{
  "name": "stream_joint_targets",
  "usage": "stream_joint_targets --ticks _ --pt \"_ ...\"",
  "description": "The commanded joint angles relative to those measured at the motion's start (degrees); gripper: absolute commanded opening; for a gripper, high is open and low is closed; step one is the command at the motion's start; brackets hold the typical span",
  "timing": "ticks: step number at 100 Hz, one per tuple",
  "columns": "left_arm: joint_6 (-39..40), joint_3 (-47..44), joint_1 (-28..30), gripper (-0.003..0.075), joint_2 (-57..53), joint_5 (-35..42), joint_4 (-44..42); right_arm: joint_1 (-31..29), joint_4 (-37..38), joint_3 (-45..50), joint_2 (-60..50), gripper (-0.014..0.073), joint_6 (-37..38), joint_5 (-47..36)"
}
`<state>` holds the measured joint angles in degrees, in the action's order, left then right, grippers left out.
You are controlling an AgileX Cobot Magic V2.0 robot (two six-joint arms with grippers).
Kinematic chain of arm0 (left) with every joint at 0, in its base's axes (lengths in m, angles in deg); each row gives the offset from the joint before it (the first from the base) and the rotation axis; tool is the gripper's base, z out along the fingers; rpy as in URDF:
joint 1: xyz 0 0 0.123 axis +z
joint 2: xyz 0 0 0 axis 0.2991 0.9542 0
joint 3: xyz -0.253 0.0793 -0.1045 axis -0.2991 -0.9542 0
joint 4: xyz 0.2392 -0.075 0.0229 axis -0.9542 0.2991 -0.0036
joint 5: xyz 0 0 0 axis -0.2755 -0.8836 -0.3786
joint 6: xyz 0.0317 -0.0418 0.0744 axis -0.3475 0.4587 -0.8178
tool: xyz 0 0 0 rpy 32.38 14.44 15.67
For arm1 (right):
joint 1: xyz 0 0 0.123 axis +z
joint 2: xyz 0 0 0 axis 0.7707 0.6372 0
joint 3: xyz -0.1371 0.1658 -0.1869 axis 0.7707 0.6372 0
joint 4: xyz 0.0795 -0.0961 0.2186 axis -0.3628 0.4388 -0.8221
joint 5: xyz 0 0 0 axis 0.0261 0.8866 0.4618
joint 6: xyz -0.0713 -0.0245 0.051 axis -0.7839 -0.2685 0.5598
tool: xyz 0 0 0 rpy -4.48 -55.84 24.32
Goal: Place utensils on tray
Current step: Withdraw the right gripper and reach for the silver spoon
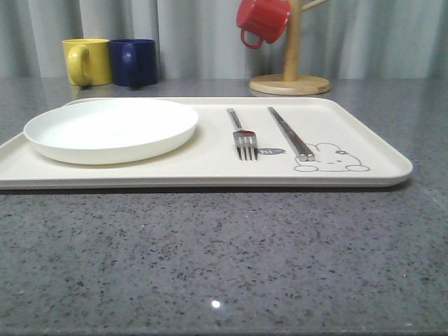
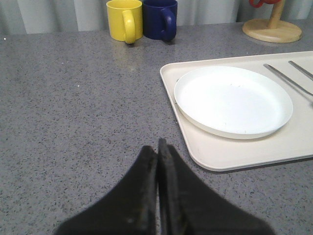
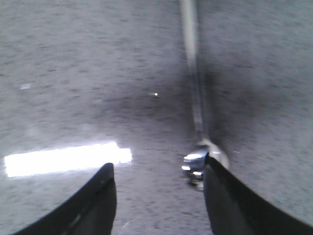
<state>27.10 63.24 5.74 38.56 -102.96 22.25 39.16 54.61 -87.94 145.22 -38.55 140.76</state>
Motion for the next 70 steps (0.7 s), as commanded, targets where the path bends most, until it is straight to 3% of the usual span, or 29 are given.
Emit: stream_joint_targets --ticks 1,70 --pt "0.48 1.41 -0.30 -0.0019 0.75 4.11 0.00 -2.71 0.39 -1.38 -1.52 0.0414 -1.05 -1.68" --pt "0.48 1.41 -0.30 -0.0019 0.75 4.11 0.00 -4.37 -2.66 -1.43 9.07 0.0408 -4.06 -7.78"
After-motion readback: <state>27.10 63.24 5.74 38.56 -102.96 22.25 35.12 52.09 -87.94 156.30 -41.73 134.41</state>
